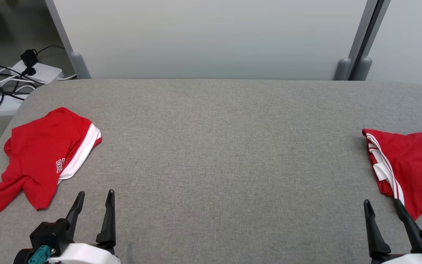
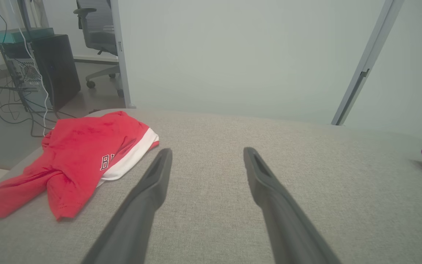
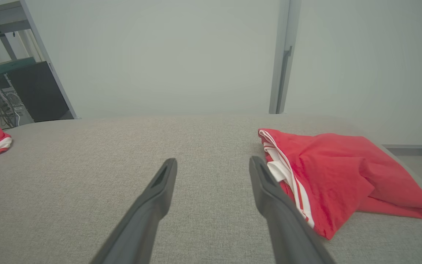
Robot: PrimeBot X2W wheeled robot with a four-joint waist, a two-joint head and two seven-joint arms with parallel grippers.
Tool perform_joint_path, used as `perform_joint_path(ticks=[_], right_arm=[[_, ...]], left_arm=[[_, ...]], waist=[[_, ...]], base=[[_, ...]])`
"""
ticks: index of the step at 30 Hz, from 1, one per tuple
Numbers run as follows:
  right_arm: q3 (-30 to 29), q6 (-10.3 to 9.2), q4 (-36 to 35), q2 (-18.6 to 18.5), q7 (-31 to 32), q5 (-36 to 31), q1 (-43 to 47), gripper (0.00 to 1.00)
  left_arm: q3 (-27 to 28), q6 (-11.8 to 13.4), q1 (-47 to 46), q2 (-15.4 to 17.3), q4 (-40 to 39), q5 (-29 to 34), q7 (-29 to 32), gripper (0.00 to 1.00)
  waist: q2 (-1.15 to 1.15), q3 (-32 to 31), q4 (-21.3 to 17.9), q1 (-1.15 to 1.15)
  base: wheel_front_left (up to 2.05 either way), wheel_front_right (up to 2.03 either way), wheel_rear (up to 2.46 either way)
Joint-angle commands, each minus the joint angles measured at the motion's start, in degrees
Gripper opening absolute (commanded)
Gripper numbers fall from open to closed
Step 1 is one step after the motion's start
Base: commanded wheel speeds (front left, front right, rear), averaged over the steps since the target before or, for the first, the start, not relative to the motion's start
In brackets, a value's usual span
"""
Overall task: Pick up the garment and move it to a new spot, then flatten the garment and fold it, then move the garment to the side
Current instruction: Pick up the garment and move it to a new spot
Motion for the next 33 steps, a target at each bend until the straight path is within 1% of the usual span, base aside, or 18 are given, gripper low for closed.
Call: perform_joint_path(ticks=[1,4,7,14,20,21,27,33], right_arm=[[1.50,-0.15,-1.63,-0.79,-0.17,0.27,-2.16,1.00],[1.26,-0.15,-1.70,-0.79,-0.27,0.32,-2.01,1.00],[1.19,-0.15,-2.08,-0.79,-0.17,0.42,-1.76,1.00],[2.86,-0.15,-3.76,-0.79,0.77,0.04,-3.11,1.00],[3.03,-0.15,-4.24,-0.79,1.37,-0.27,-3.31,1.00],[3.03,-0.15,-4.24,-0.79,1.37,-0.27,-3.31,1.00],[3.22,-0.15,-4.53,-0.79,1.74,0.08,-2.97,1.00],[3.34,-0.15,-4.59,-0.79,1.69,0.15,-3.13,1.00]], left_arm=[[2.06,0.61,-2.02,1.37,-1.08,-0.08,-0.07,1.00],[1.92,0.73,-2.33,1.30,-1.06,-0.05,0.00,1.00],[2.00,0.85,-2.75,1.15,-1.00,-0.16,-0.04,1.00],[2.75,1.21,-3.38,0.16,-0.91,-0.58,-0.91,1.00],[3.23,1.58,-2.62,-0.91,-0.58,-1.01,-1.57,1.00],[3.23,1.58,-2.62,-0.91,-0.58,-1.01,-1.57,1.00],[3.31,1.03,-2.47,-1.64,0.01,-1.50,-1.93,1.00],[3.45,0.46,-2.81,-1.93,0.75,-1.71,-2.18,1.00]], waist=[[0.00,0.07,0.22,0.00],[0.00,0.10,1.27,0.00],[0.00,0.14,3.51,0.00],[0.00,1.57,11.55,0.00],[0.00,1.68,18.22,0.00],[0.00,1.68,18.22,0.00],[0.00,1.60,22.42,0.00],[0.00,1.74,23.50,0.00]], base=[[0.00,0.00,0.00],[0.00,0.00,0.00],[0.00,0.00,0.00],[0.00,0.00,0.00],[0.00,0.00,0.00],[0.00,0.00,0.00],[0.00,0.00,0.00],[0.00,0.00,0.00]])
